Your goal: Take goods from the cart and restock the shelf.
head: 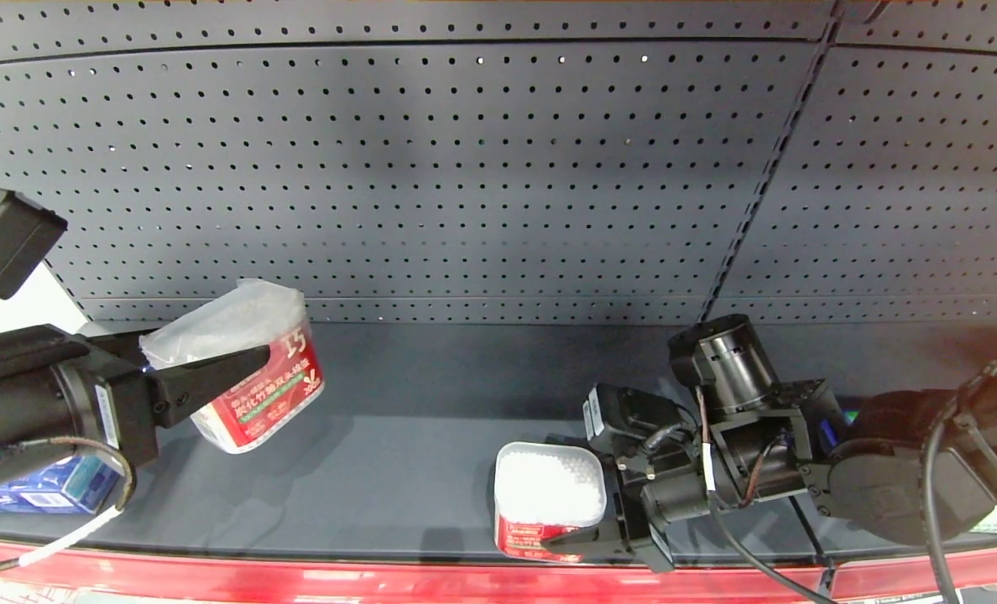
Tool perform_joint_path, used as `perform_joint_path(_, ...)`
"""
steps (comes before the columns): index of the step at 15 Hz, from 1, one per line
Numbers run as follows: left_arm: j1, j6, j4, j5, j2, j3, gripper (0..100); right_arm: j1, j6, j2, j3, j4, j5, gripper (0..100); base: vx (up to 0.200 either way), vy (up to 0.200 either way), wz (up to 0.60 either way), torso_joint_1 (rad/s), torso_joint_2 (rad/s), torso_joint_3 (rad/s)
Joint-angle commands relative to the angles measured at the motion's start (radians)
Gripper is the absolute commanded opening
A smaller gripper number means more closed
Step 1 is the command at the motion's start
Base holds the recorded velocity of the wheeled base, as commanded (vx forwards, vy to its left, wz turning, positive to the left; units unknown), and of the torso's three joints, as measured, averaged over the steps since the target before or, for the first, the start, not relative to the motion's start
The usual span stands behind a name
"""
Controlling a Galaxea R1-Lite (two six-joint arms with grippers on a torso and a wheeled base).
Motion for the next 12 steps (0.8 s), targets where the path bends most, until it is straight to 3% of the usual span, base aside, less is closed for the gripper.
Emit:
perform_joint_path(1,0.0,0.0,0.0,0.0,0.002,0.0,0,-0.001,-0.023,0.018,0.001,0.0,0.01,0,0.0,0.0,0.0,0.0,0.0,0.0)
perform_joint_path(9,0.002,0.0,0.0,0.0,0.002,0.006,0,-0.003,-0.044,0.026,-0.002,-0.002,0.014,0,0.0,0.0,0.0,0.0,0.0,0.0)
perform_joint_path(10,0.0,0.0,0.0,0.0,0.002,0.006,0,-0.007,-0.04,0.024,-0.002,-0.002,0.013,100,0.0,0.0,0.0,0.0,0.0,0.0)
perform_joint_path(12,0.0,0.0,0.0,0.0,0.002,0.006,0,-0.007,-0.035,0.011,0.004,-0.002,0.008,100,0.0,0.0,0.0,0.0,0.0,0.0)
